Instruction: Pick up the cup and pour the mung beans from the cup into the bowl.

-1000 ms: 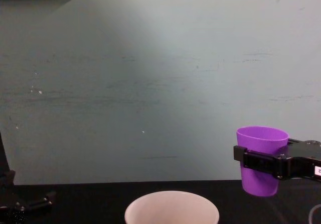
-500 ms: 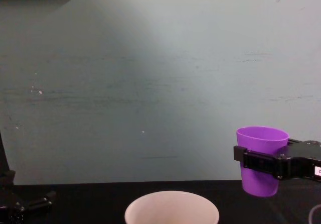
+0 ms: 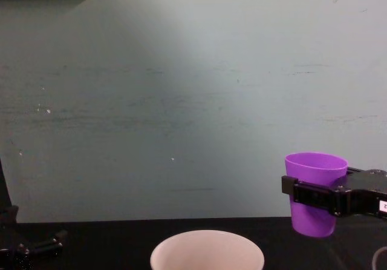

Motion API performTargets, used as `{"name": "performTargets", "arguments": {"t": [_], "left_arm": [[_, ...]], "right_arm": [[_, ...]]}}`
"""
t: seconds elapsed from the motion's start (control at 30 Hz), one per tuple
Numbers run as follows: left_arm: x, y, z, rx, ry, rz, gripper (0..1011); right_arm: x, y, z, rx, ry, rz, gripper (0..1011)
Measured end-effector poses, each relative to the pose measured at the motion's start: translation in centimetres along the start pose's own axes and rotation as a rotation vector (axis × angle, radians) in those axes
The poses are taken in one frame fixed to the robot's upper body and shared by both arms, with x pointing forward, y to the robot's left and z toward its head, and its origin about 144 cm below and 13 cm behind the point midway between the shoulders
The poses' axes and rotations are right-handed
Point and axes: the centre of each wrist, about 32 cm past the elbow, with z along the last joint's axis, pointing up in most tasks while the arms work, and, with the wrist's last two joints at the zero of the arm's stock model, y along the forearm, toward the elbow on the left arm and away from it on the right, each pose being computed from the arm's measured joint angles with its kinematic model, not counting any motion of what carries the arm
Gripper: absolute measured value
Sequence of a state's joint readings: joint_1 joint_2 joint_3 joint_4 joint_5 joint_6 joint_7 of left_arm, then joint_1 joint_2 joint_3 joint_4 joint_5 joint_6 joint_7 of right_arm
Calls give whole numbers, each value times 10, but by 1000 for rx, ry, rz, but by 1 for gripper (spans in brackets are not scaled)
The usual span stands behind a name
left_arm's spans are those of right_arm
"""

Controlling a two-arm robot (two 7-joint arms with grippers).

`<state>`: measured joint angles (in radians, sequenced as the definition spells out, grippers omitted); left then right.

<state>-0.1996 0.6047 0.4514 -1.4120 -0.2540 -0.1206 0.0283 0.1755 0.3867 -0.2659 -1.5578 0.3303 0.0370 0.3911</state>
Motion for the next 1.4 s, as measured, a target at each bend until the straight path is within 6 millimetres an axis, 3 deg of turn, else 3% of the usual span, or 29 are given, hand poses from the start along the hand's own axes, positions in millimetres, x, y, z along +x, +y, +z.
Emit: {"name": "performTargets", "arguments": {"t": [1.4], "left_arm": [[0, 0, 0, 0, 0, 0, 1000]], "right_arm": [[0, 0, 0, 0, 0, 0, 730]]}}
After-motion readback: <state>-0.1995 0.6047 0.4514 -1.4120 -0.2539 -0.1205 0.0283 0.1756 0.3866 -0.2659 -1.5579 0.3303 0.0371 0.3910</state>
